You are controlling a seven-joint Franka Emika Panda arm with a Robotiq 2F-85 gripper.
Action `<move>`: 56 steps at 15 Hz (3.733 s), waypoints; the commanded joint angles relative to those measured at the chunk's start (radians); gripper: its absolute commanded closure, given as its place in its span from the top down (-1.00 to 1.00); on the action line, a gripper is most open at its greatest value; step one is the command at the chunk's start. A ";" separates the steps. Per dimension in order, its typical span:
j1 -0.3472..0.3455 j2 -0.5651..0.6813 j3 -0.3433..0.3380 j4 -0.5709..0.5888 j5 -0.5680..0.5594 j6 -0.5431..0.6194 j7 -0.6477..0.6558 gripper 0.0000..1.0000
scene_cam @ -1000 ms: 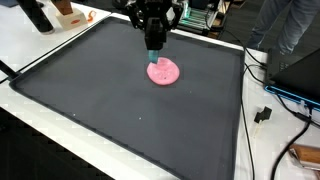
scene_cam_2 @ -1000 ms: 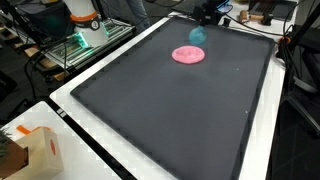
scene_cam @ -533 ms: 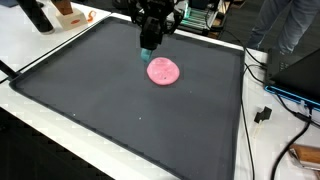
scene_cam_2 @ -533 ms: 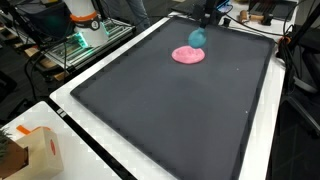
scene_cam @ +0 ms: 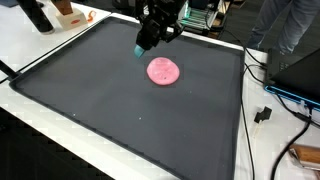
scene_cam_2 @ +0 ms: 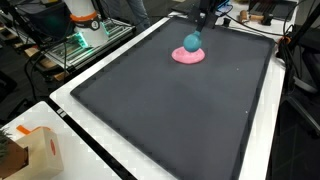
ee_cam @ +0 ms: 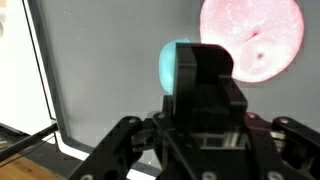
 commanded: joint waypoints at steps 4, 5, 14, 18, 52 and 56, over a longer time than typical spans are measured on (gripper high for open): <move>0.057 0.067 -0.018 0.084 -0.077 -0.178 0.156 -0.50; 0.061 0.076 -0.018 0.095 -0.082 -0.201 0.170 -0.50; 0.090 0.177 -0.023 0.170 -0.171 -0.314 0.320 -0.50; 0.092 0.212 -0.026 0.195 -0.184 -0.341 0.361 -0.50; -0.008 0.140 -0.015 0.214 -0.025 -0.217 0.011 -0.50; -0.036 0.101 -0.018 0.203 0.072 -0.175 -0.108 -0.50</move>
